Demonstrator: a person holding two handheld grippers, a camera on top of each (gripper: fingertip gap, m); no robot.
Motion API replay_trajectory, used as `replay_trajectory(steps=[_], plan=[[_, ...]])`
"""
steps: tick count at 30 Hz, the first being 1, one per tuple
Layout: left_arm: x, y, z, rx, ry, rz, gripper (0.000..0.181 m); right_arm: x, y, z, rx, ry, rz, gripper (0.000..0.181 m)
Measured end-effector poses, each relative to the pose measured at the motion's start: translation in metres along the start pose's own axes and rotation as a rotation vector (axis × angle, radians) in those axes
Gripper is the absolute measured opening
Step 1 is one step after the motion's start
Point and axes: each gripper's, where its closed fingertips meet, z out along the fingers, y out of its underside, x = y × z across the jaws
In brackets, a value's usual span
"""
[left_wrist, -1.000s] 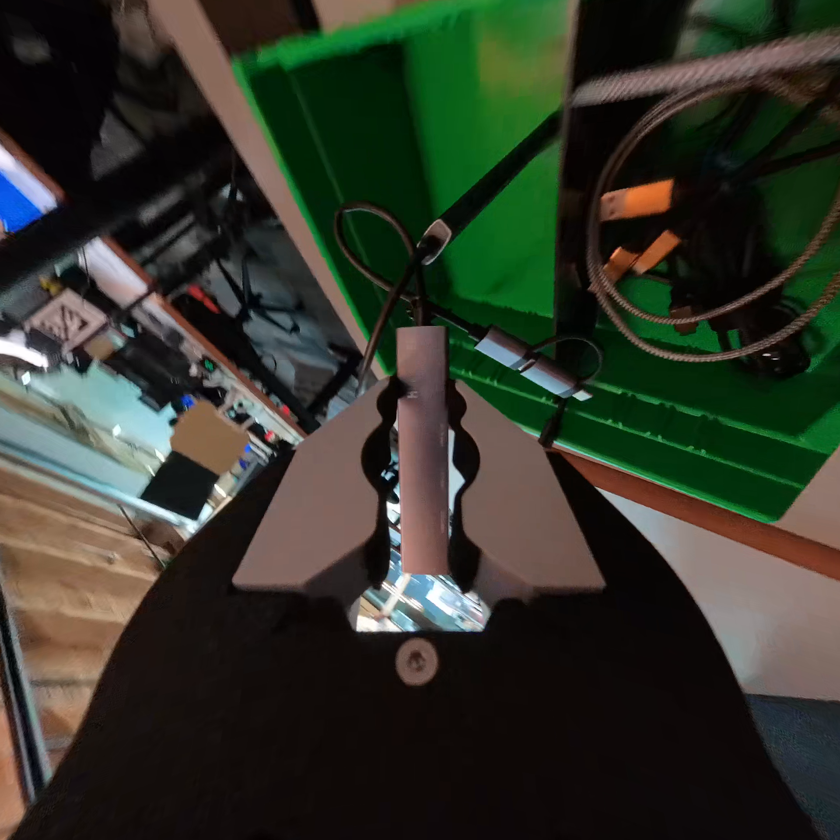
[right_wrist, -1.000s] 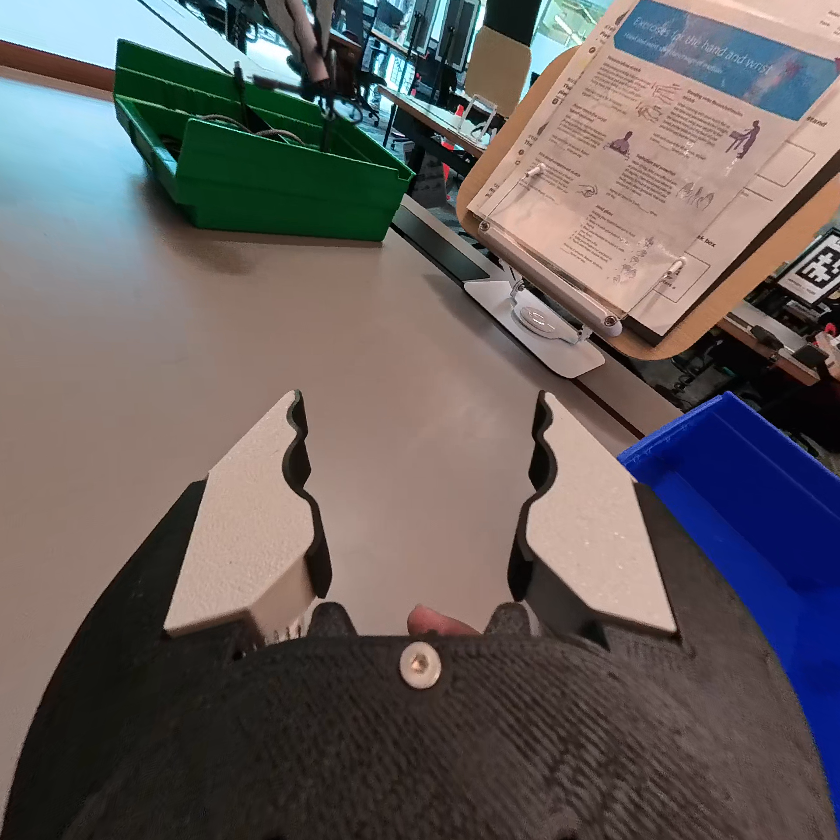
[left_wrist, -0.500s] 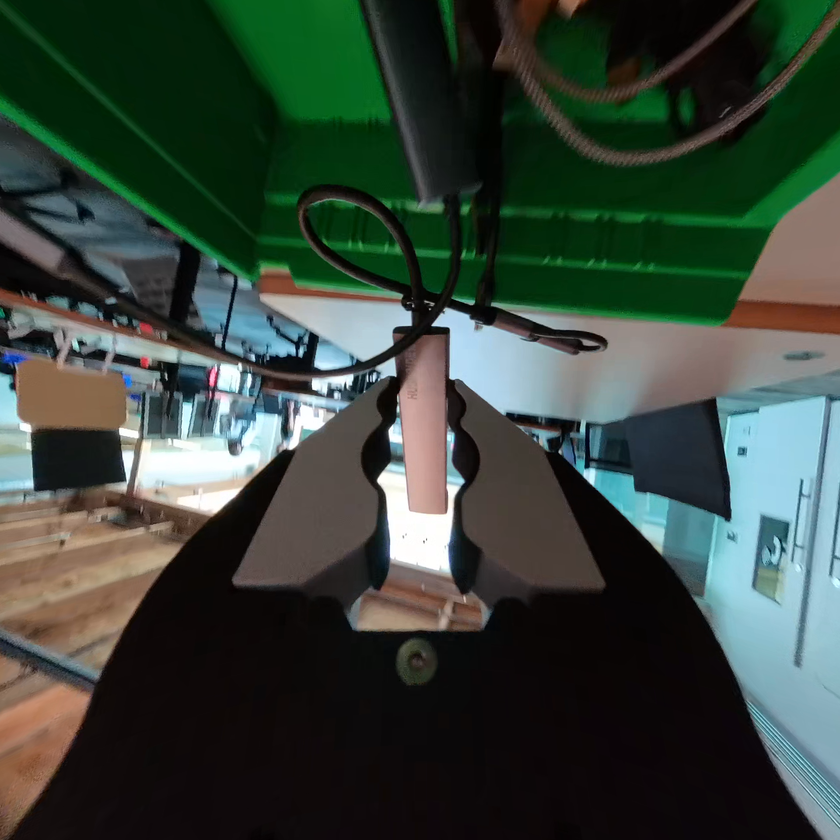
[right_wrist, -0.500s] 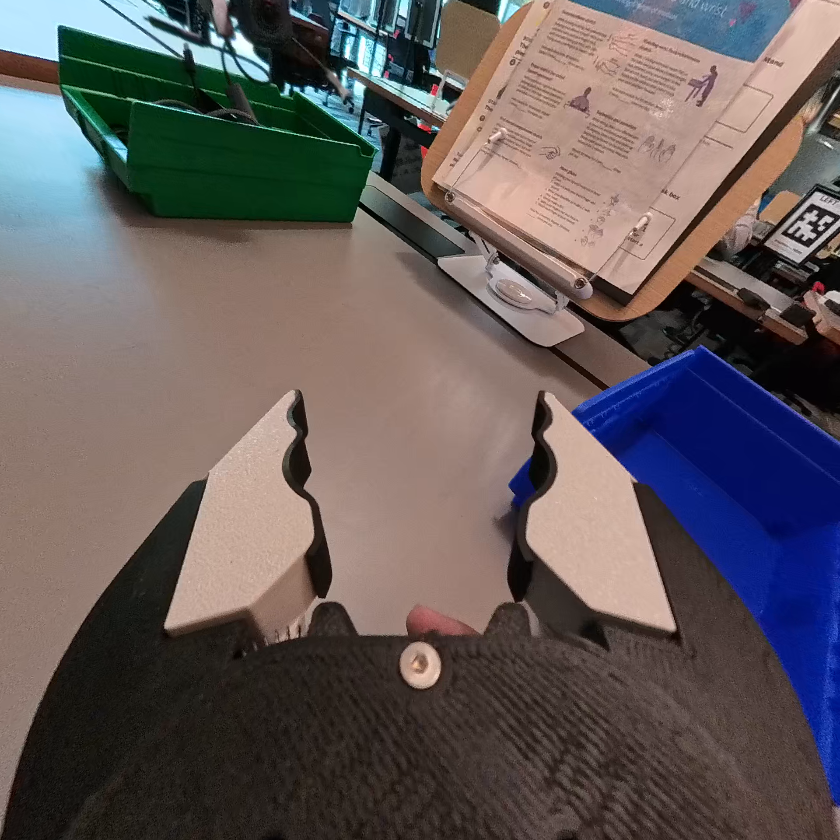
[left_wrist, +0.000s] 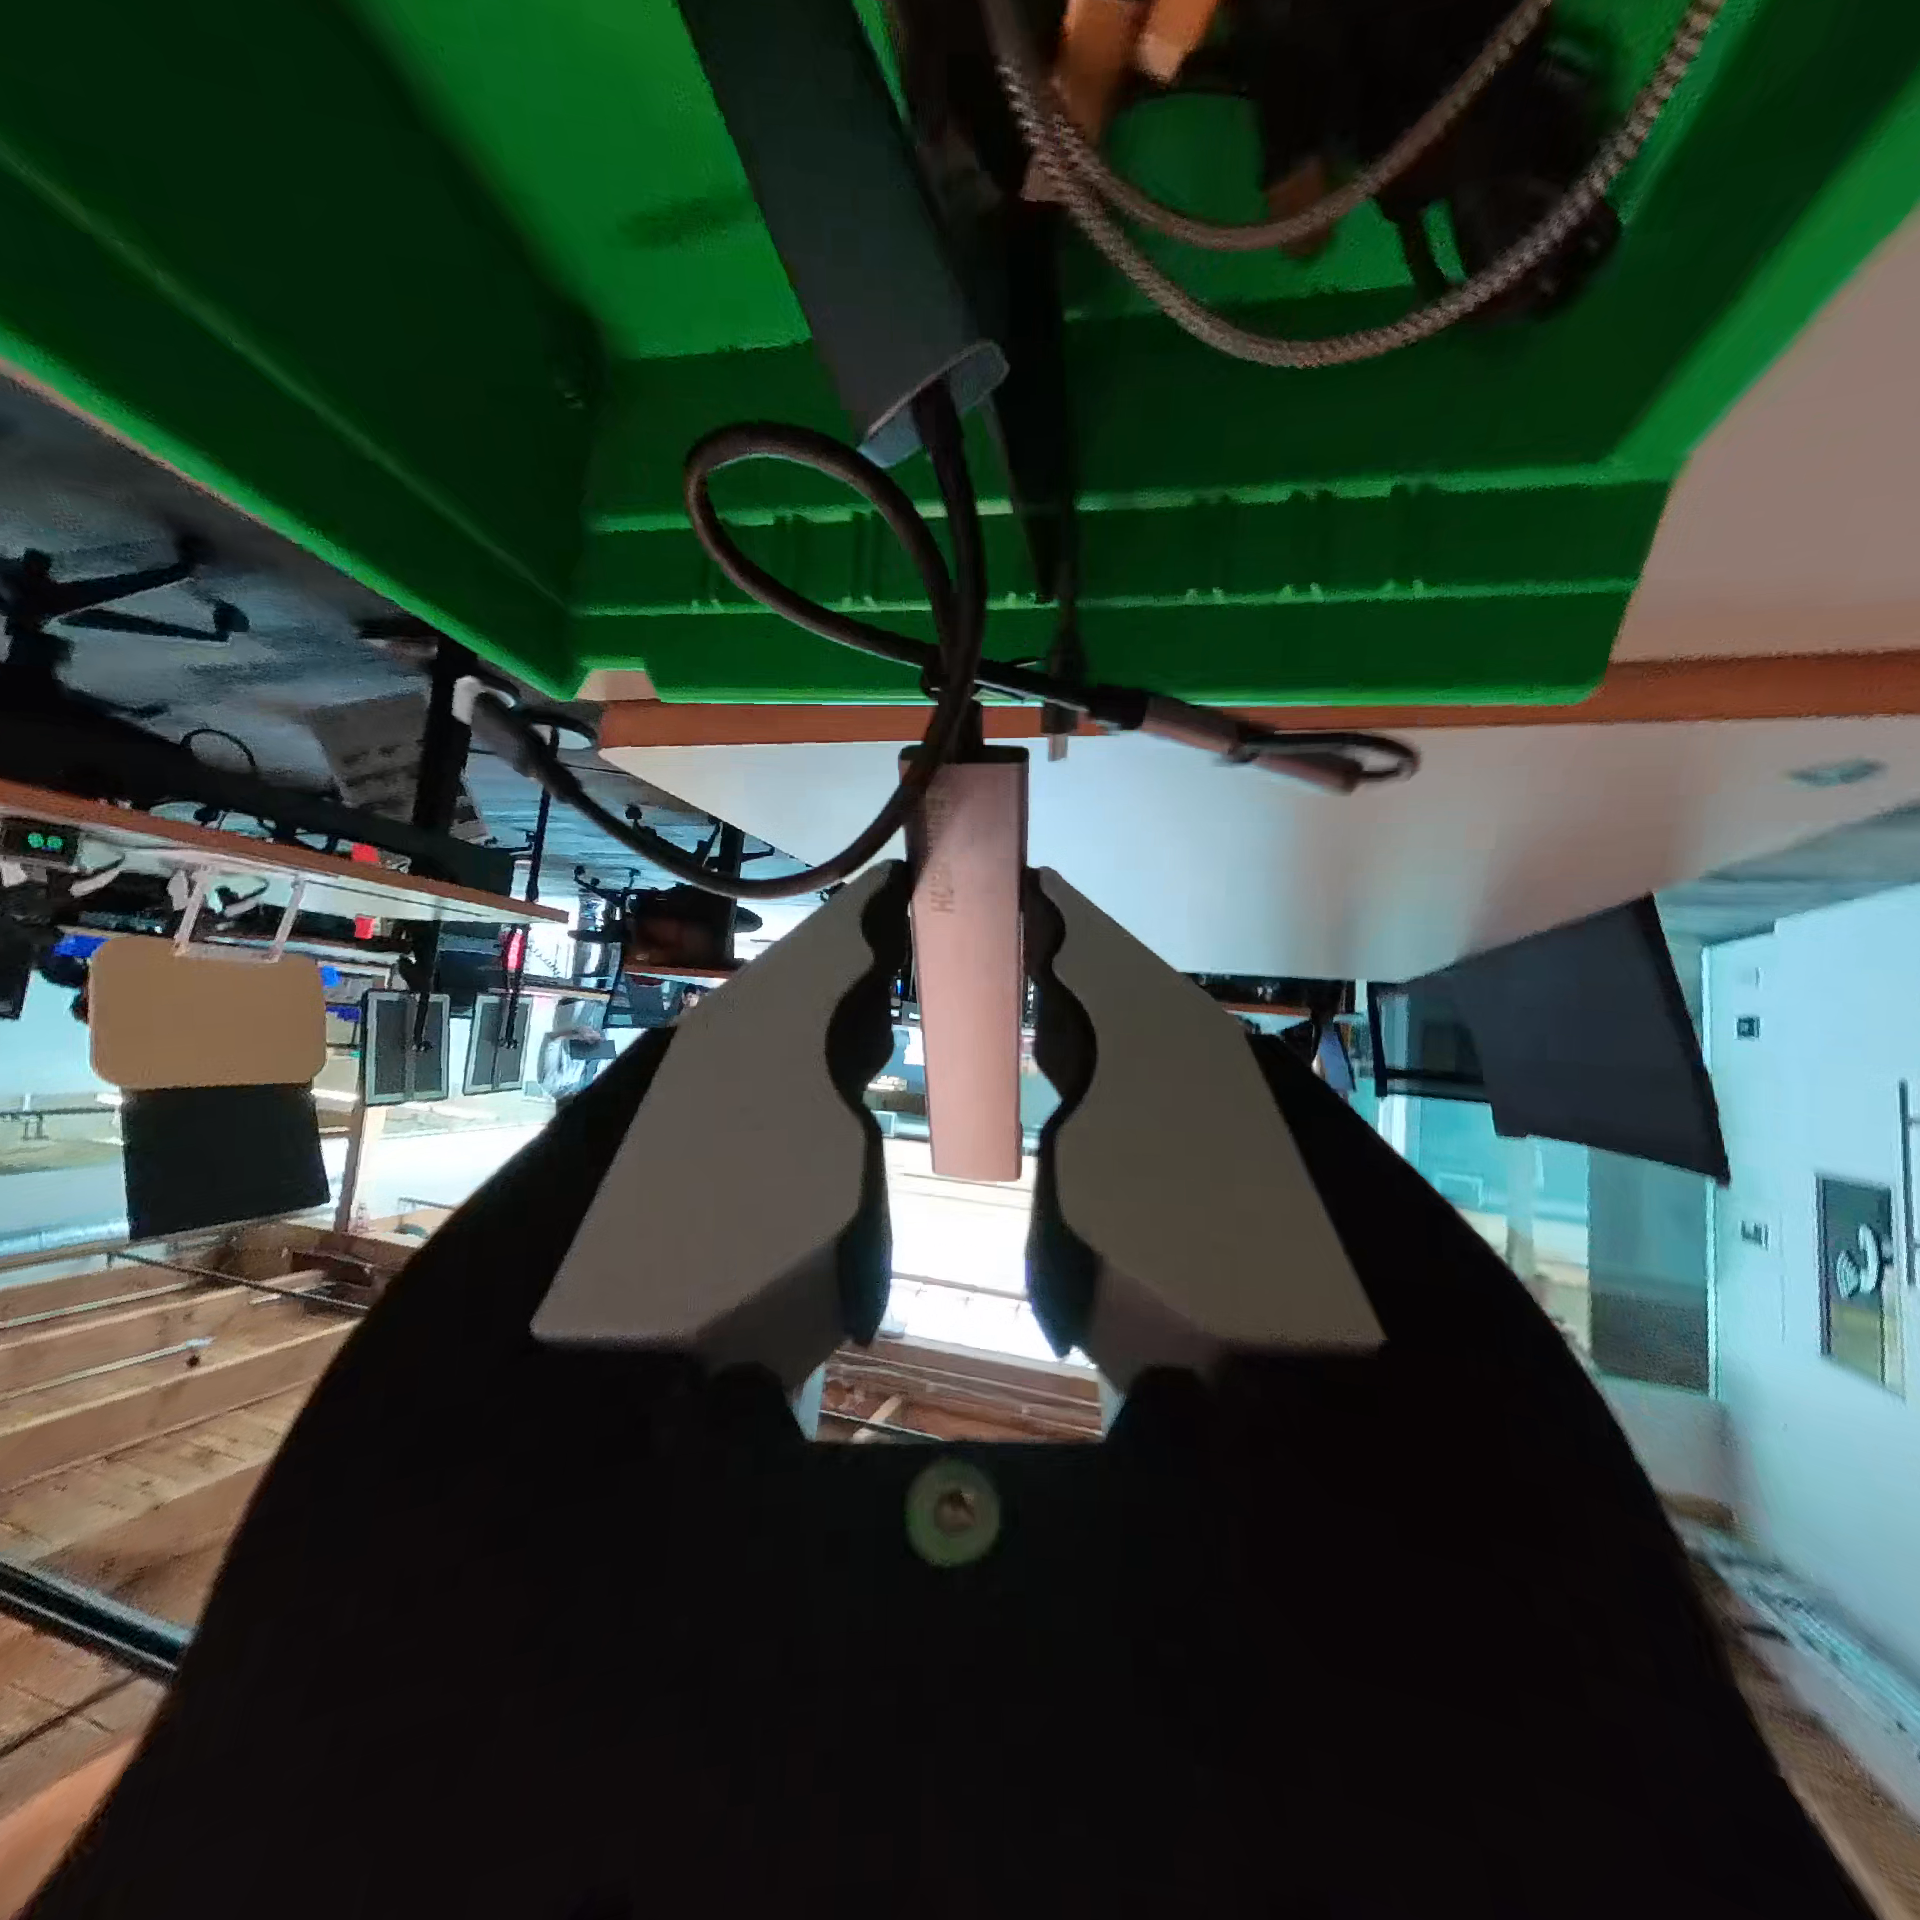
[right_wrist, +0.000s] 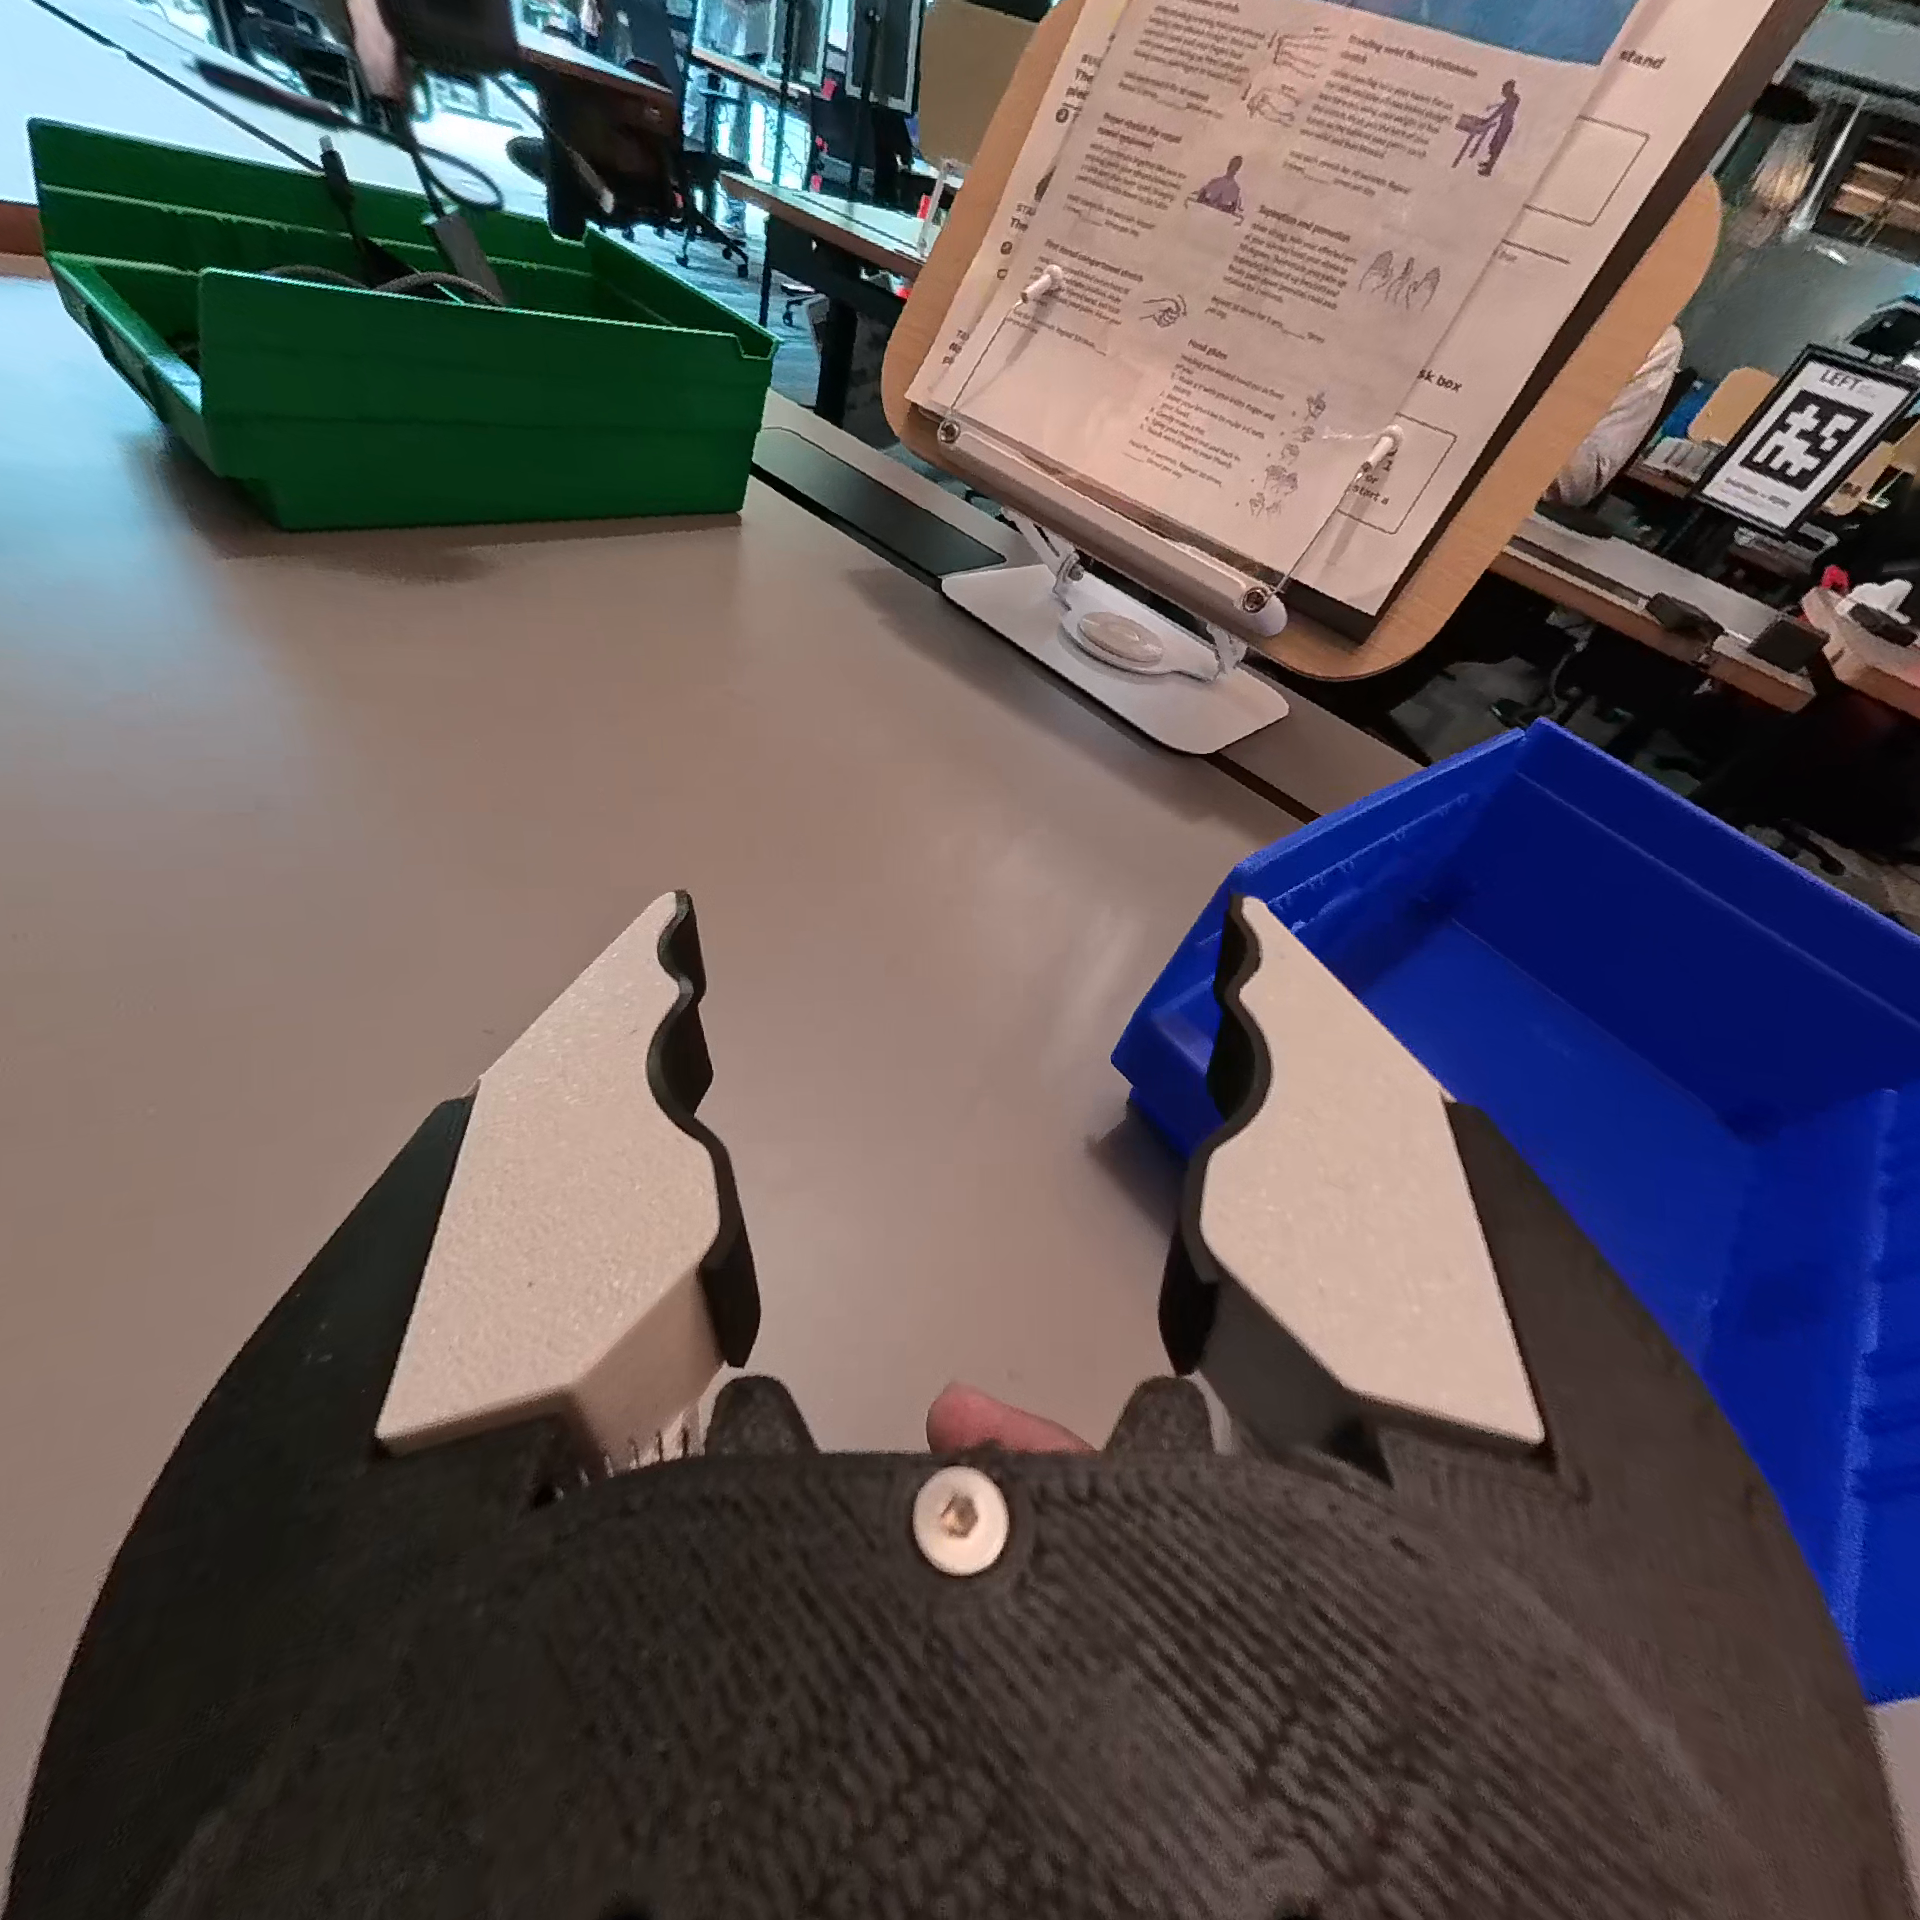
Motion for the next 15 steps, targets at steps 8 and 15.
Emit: replay_trajectory(steps=[8, 15], plan=[[0.034, 0.026, -0.017, -0.147, 0.299, 0.028, 0.019, 0.006, 0.007, -0.002, -0.017, 0.011, 0.012, 0.098], [0.020, 0.054, -0.018, -0.385, 0.293, 0.093, 0.019, 0.015, 0.010, -0.007, -0.011, 0.025, 0.035, 0.098]])
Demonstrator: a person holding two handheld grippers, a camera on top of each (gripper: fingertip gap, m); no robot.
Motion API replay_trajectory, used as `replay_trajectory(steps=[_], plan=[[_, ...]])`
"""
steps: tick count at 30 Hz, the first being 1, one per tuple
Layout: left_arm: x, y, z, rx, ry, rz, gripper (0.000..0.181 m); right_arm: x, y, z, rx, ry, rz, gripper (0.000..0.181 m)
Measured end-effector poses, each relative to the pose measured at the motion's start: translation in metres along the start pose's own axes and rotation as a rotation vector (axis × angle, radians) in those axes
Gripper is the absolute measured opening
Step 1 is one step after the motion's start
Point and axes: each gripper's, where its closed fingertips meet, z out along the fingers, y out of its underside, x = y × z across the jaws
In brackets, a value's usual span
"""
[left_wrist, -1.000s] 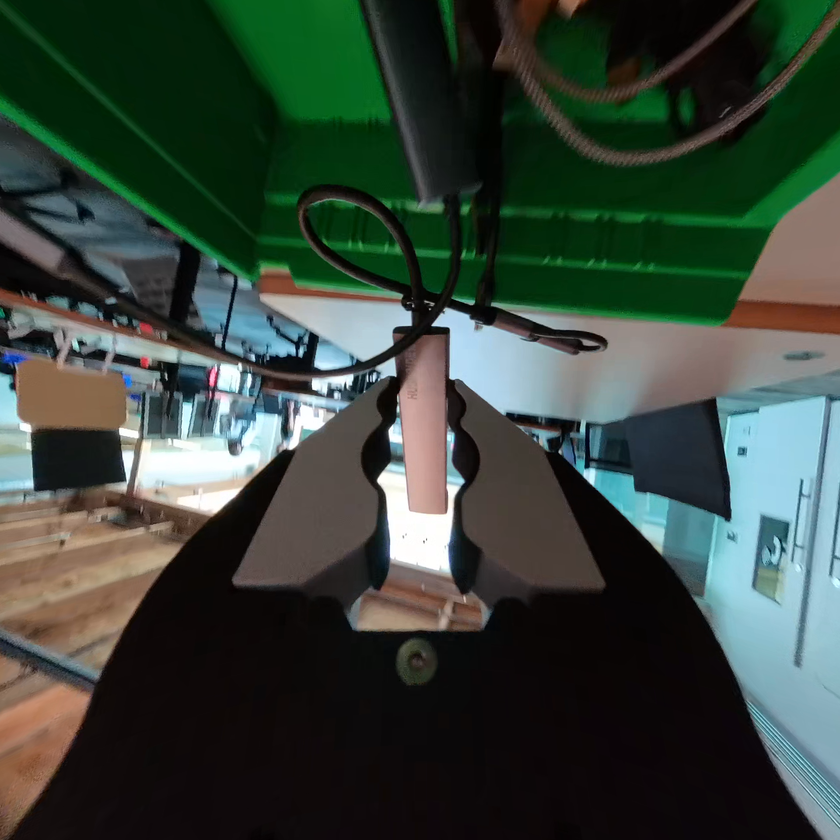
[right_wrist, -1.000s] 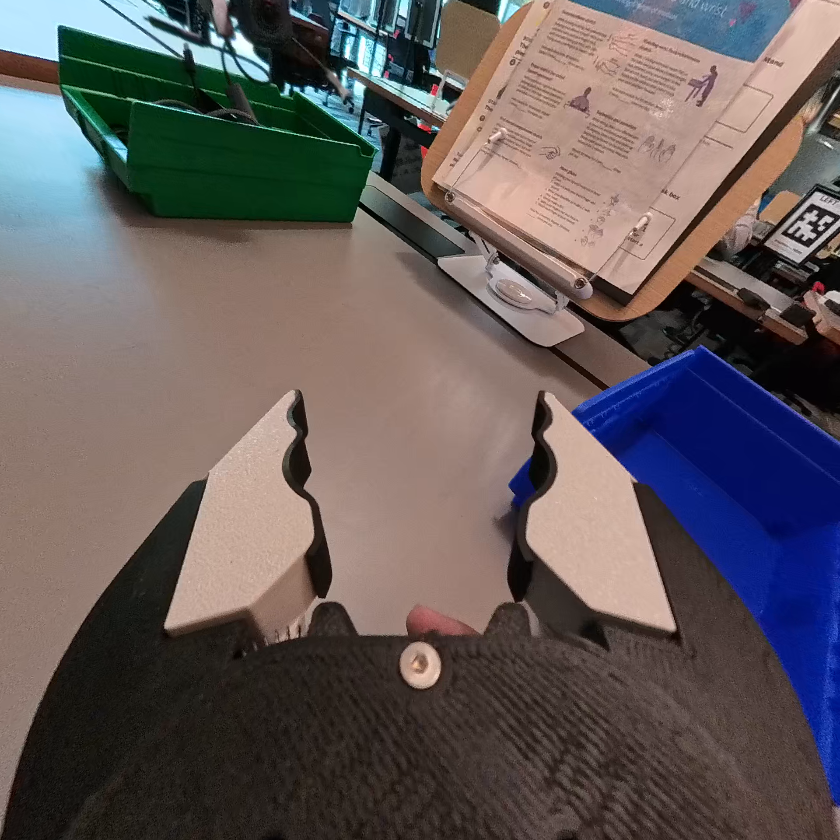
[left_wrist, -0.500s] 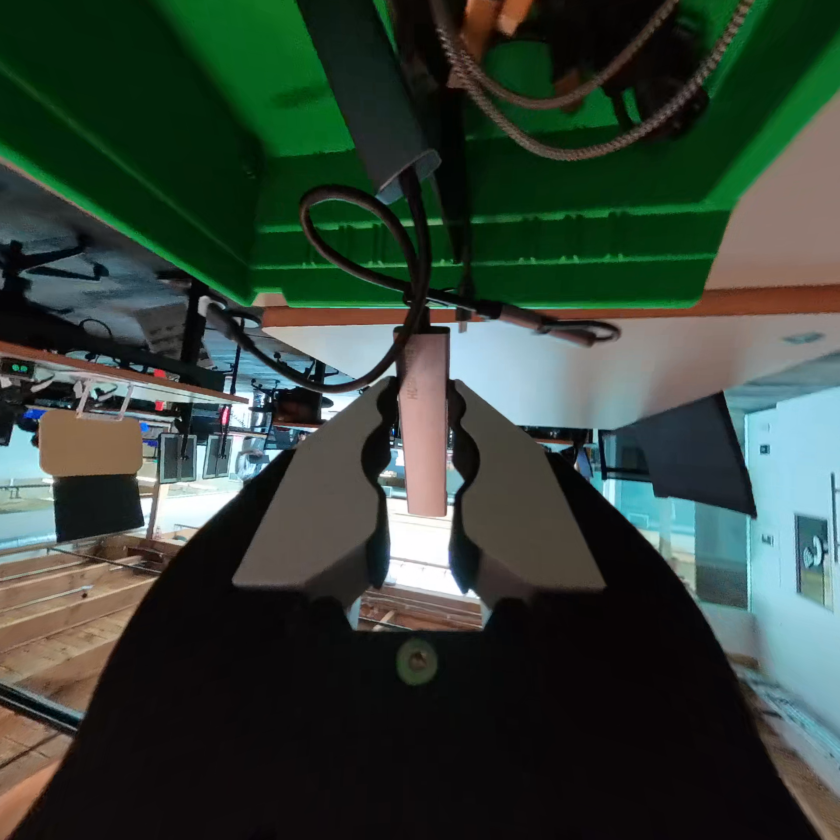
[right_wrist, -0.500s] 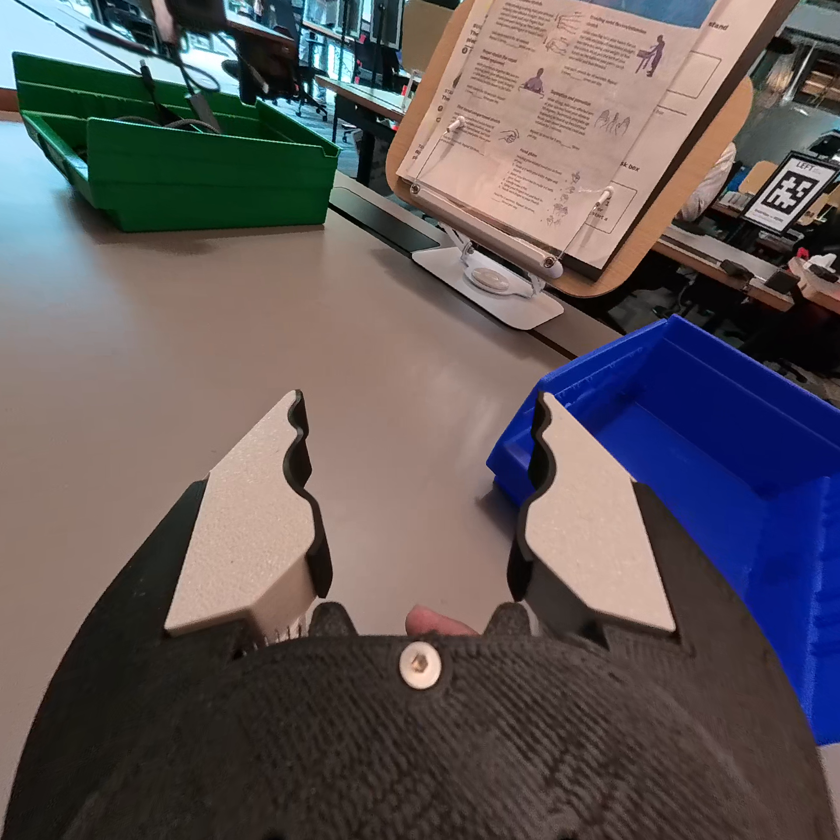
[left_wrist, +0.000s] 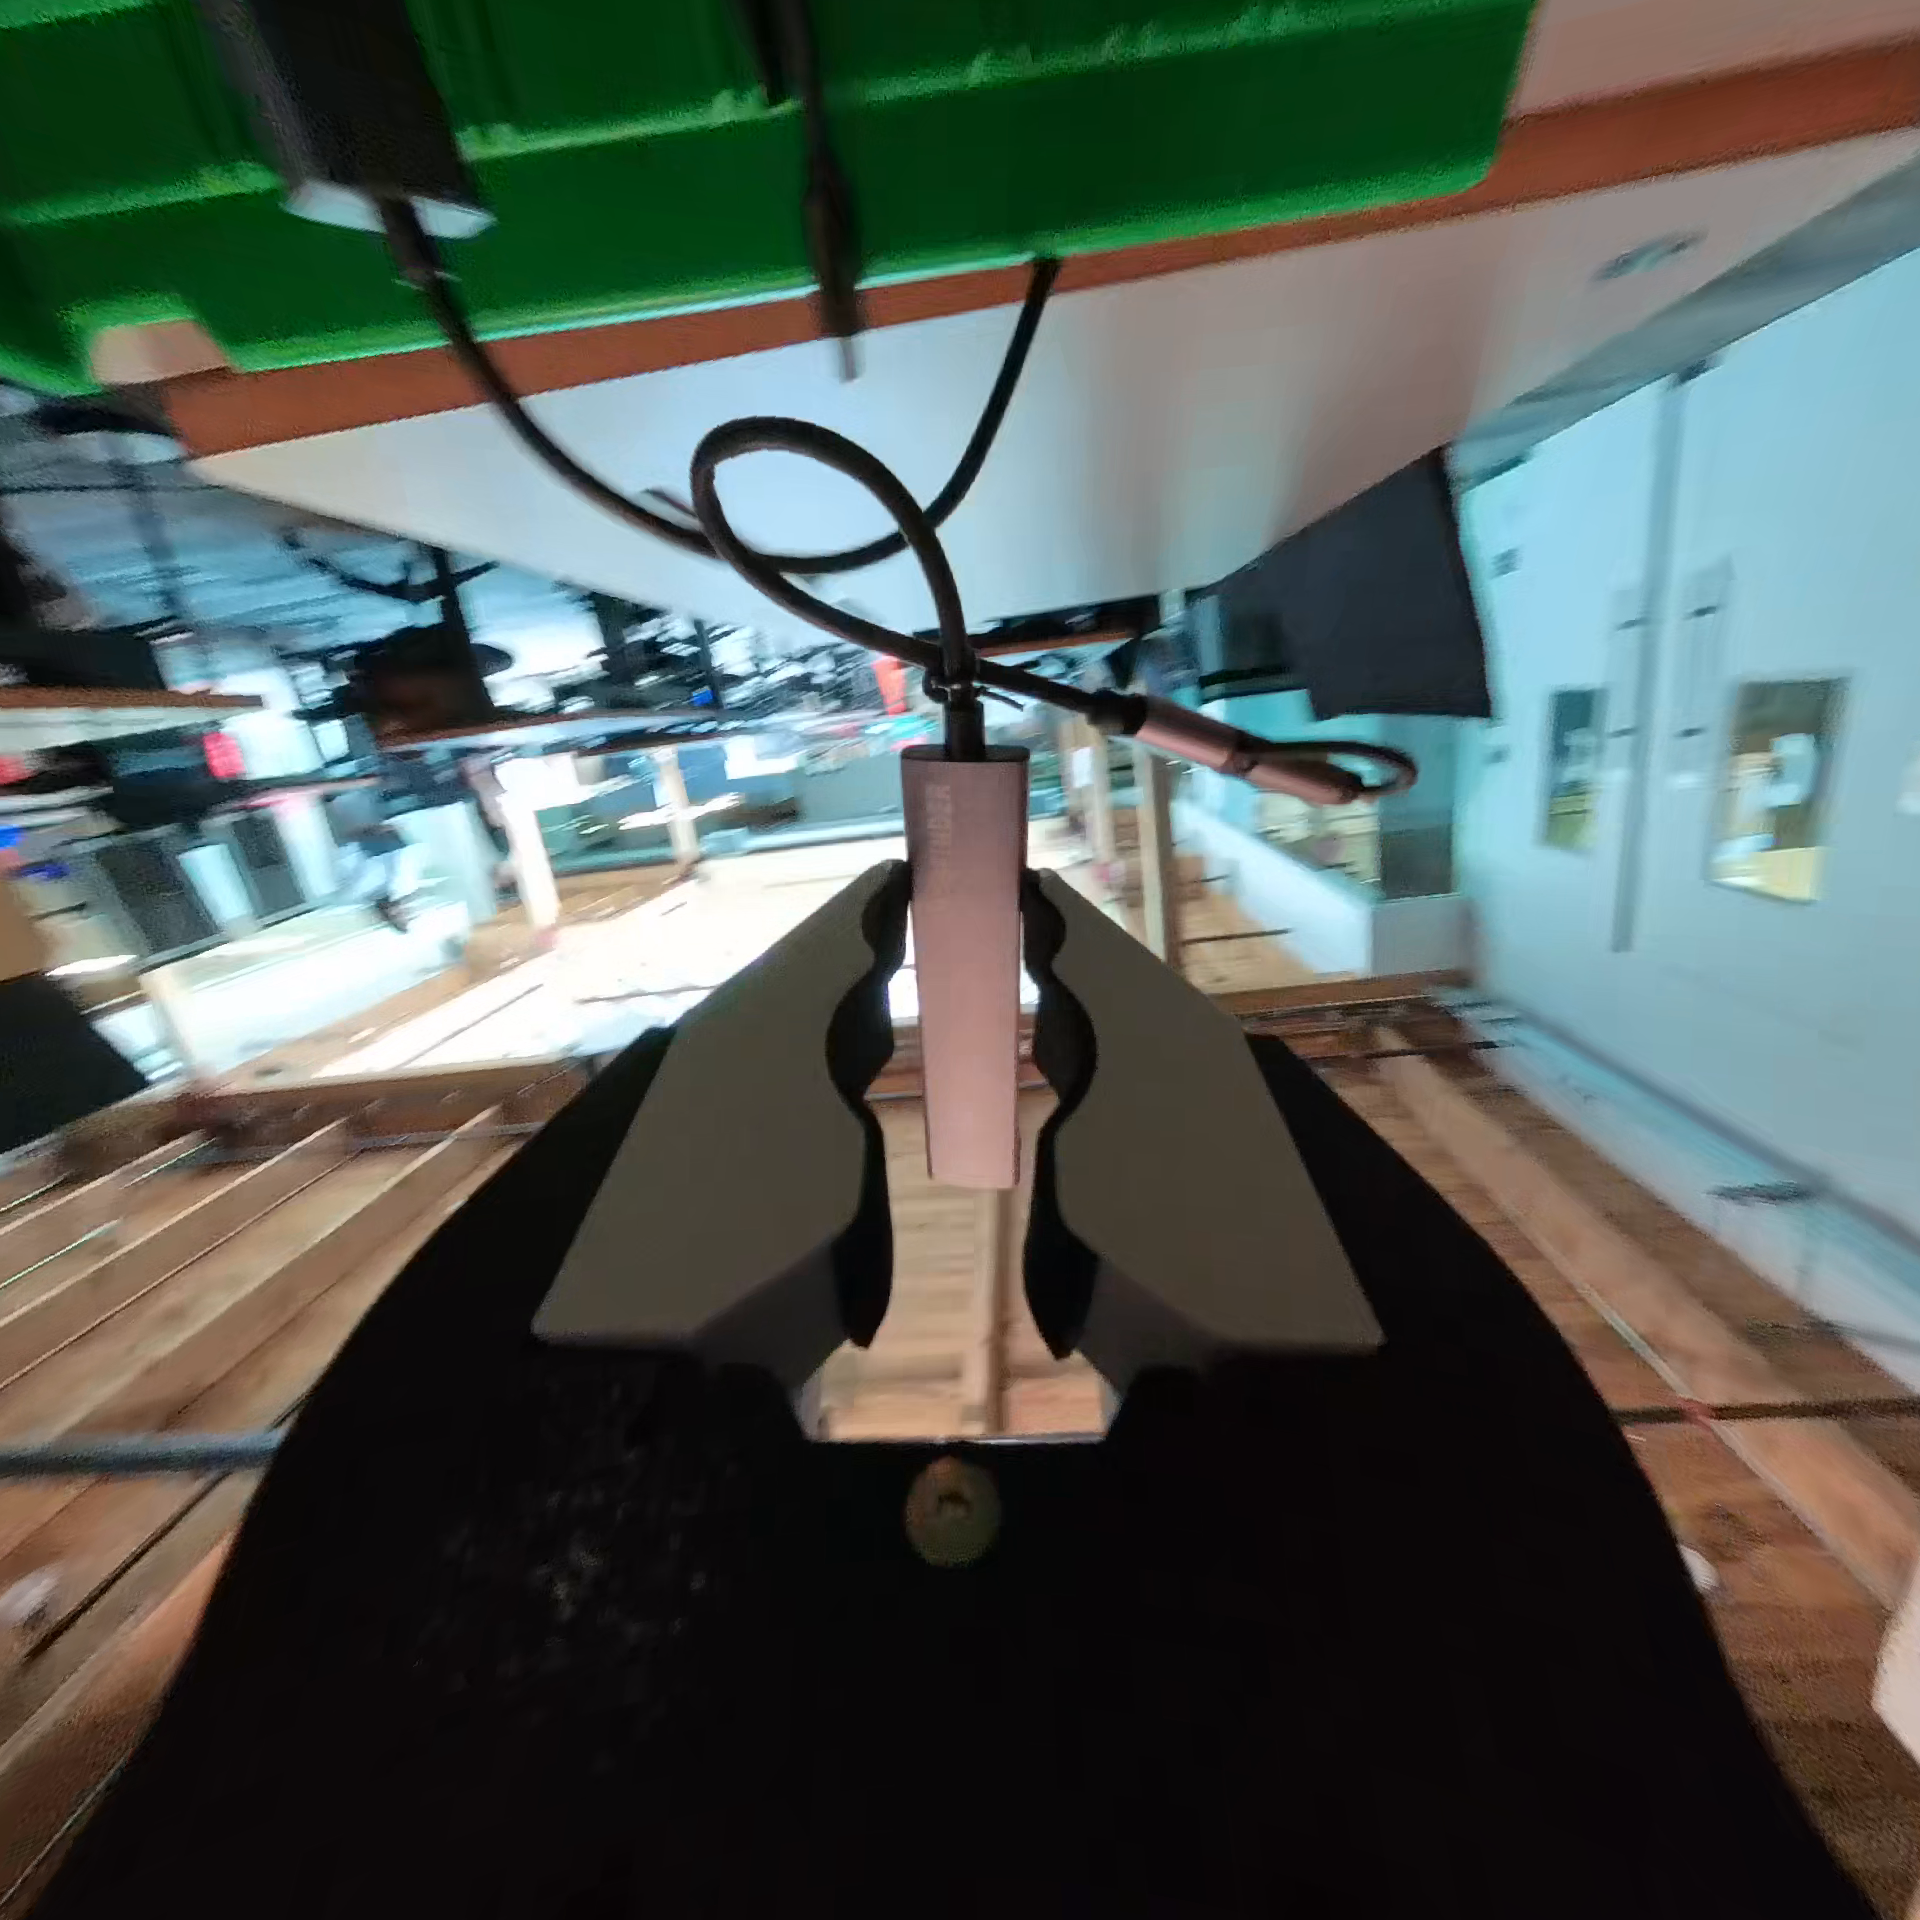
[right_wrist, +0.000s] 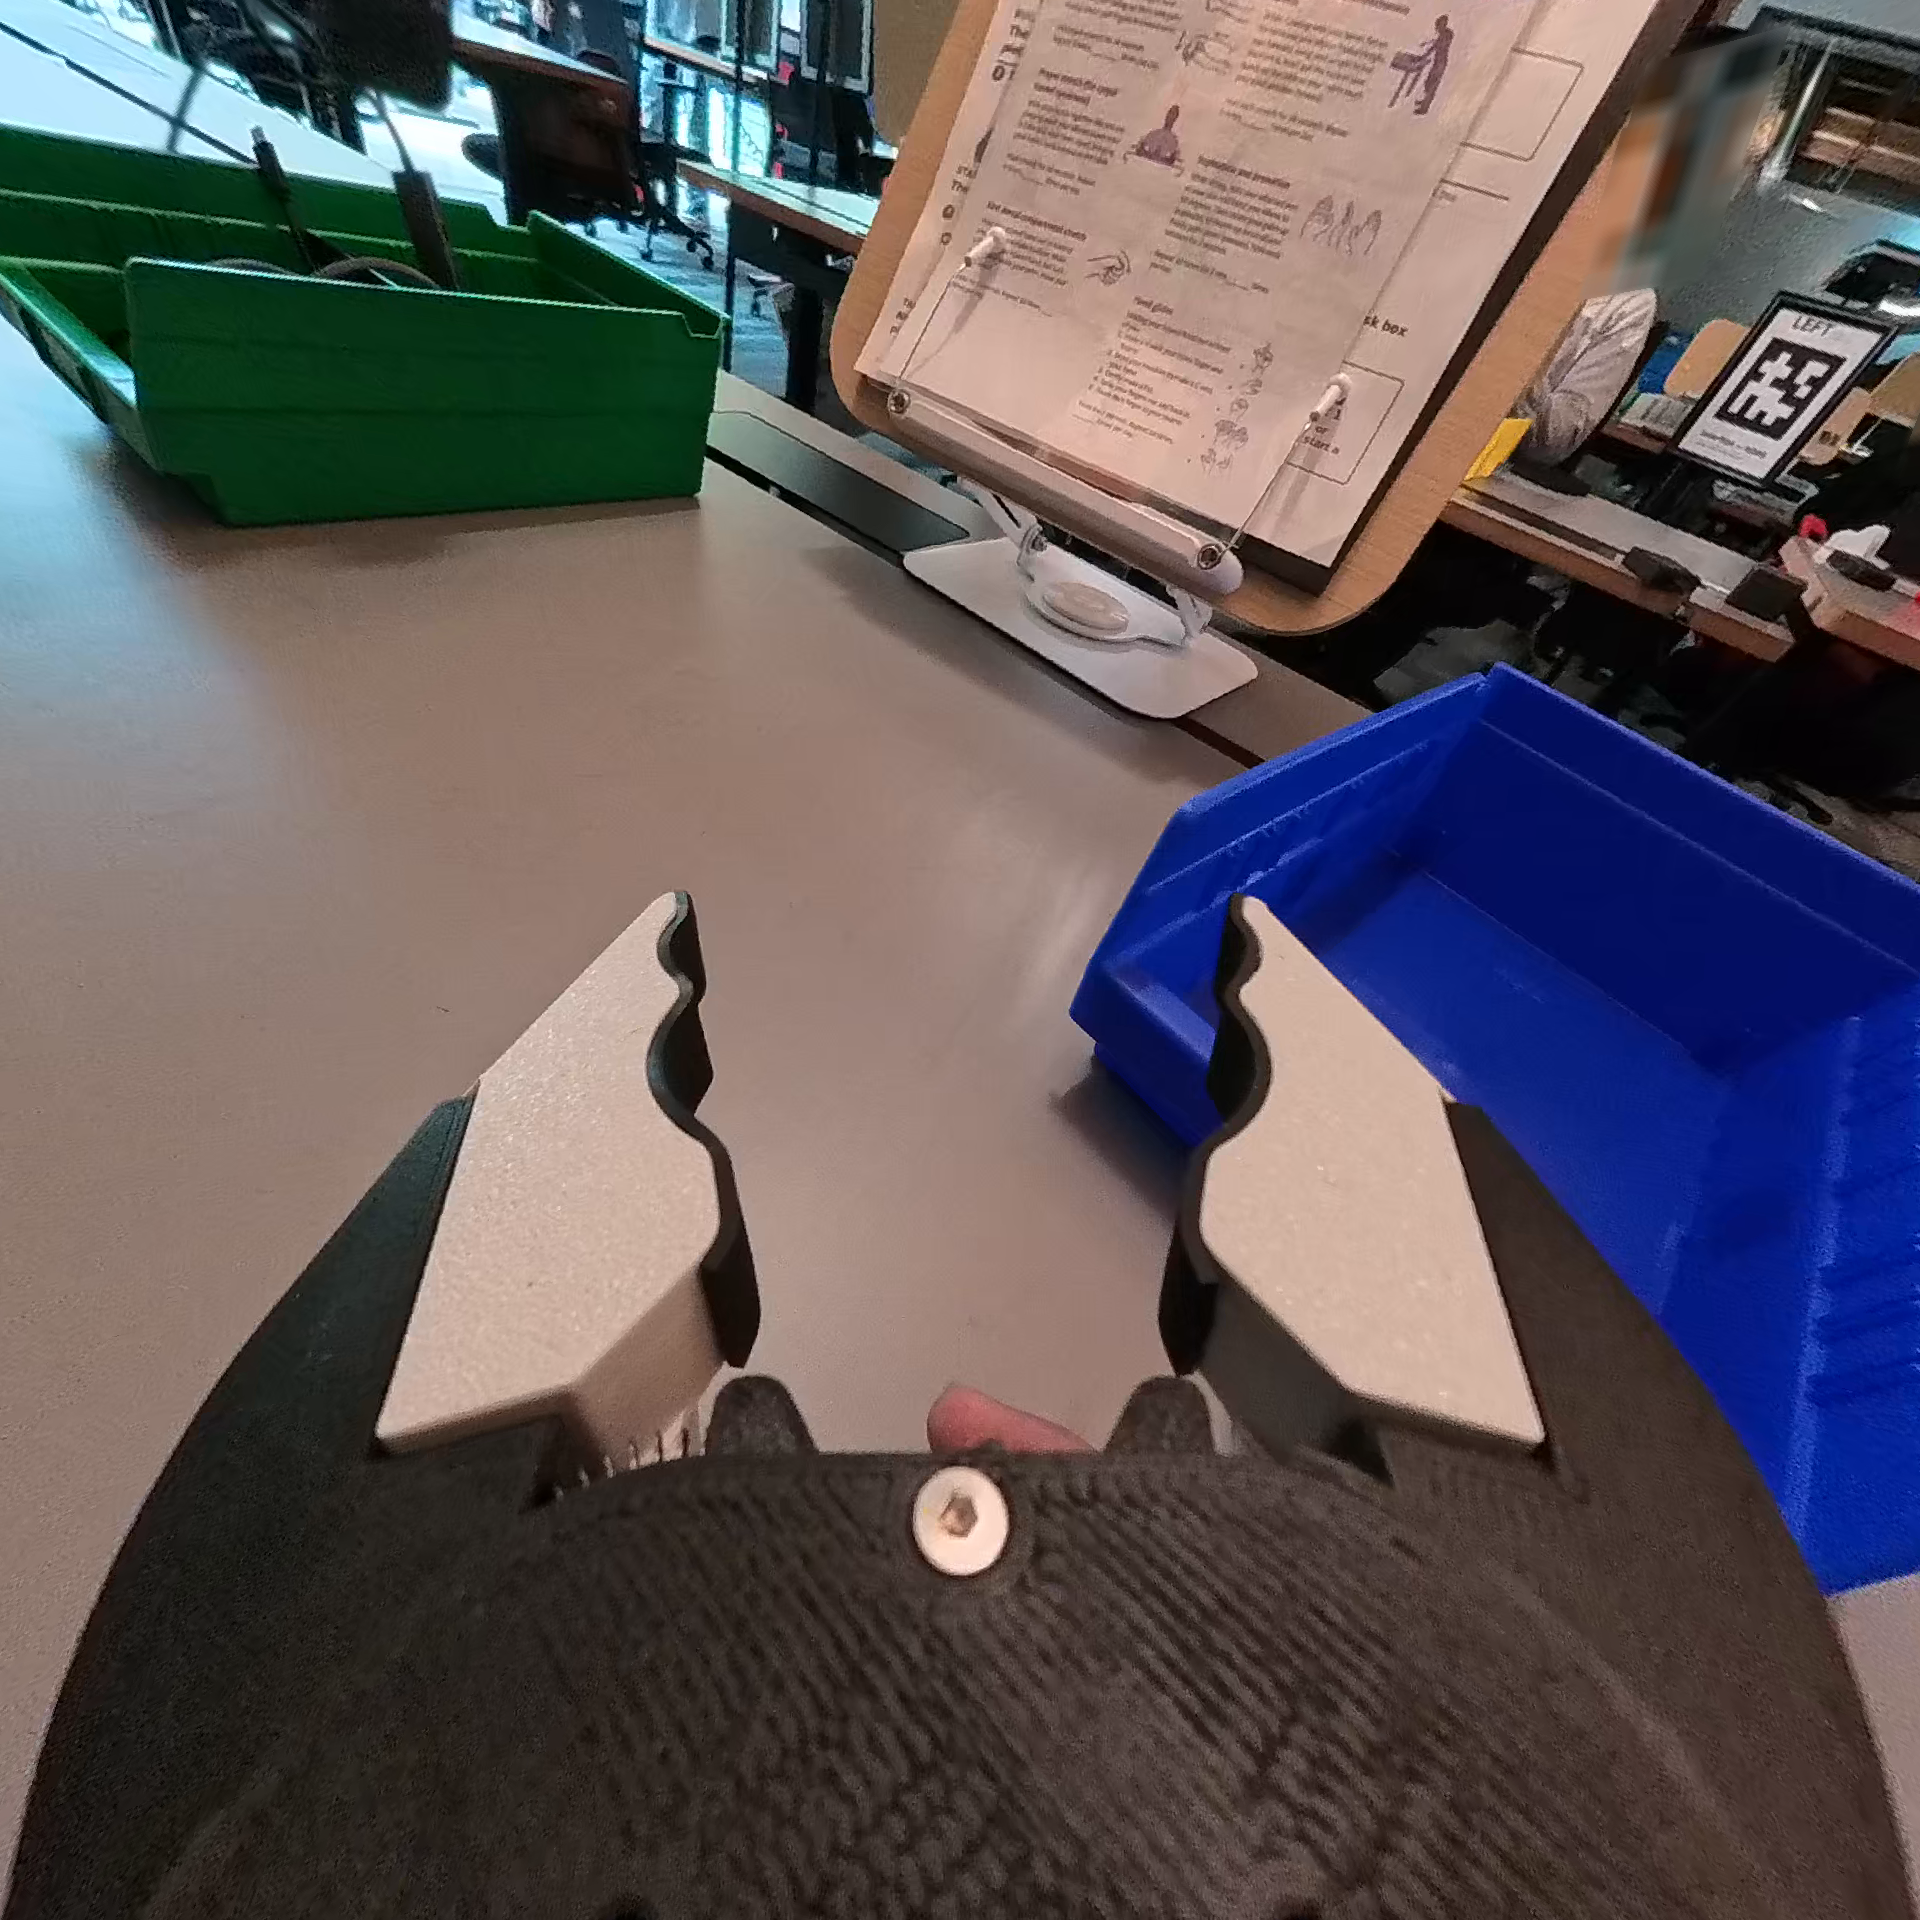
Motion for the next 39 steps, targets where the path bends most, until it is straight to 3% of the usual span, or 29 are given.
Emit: replay_trajectory(steps=[8, 13, 16, 18, 19, 21, 23, 24, 27, 30, 35, 37, 39], plan=[[-0.077, -0.014, -0.047, 0.151, -0.440, -0.048, 0.019, 0.012, 0.008, -0.002, 0.003, 0.016, 0.060, 0.098], [-0.079, -0.013, -0.055, 0.148, -0.423, -0.066, 0.019, 0.014, 0.009, -0.002, 0.005, 0.018, 0.075, 0.097], [-0.082, -0.020, -0.059, 0.213, -0.436, -0.123, 0.020, 0.009, 0.009, 0.000, 0.004, -0.002, 0.070, 0.098], [-0.086, -0.024, -0.073, 0.406, -0.456, -0.294, 0.019, 0.000, 0.005, 0.001, 0.014, -0.036, 0.073, 0.102], [-0.088, -0.030, -0.091, 0.613, -0.456, -0.435, 0.019, -0.005, 0.003, 0.002, 0.021, -0.059, 0.077, 0.103], [-0.078, -0.042, -0.158, 1.205, -0.412, -0.627, 0.019, -0.016, -0.002, 0.005, 0.036, -0.105, 0.097, 0.103], [-0.041, -0.044, -0.232, 1.699, -0.396, -0.569, 0.019, -0.035, -0.014, 0.009, 0.076, -0.184, 0.153, 0.104], [-0.021, -0.043, -0.256, 1.816, -0.437, -0.518, 0.019, -0.047, -0.022, 0.012, 0.106, -0.235, 0.199, 0.104], [0.032, -0.065, -0.304, 1.927, -0.565, -0.408, 0.019, -0.086, -0.050, 0.023, 0.194, -0.410, 0.376, 0.104], [0.072, -0.118, -0.338, 2.018, -0.496, -0.374, 0.019, -0.113, -0.072, 0.032, 0.254, -0.523, 0.520, 0.102], [0.103, -0.206, -0.376, 2.274, -0.083, -0.351, 0.019, -0.110, -0.077, 0.041, 0.284, -0.475, 0.604, 0.078], [0.112, -0.236, -0.383, 2.278, -0.036, -0.296, 0.019, -0.101, -0.064, 0.046, 0.219, -0.406, 0.625, 0.071], [0.119, -0.259, -0.389, 2.231, -0.099, -0.262, 0.019, -0.099, -0.046, 0.051, 0.124, -0.380, 0.654, 0.065]])
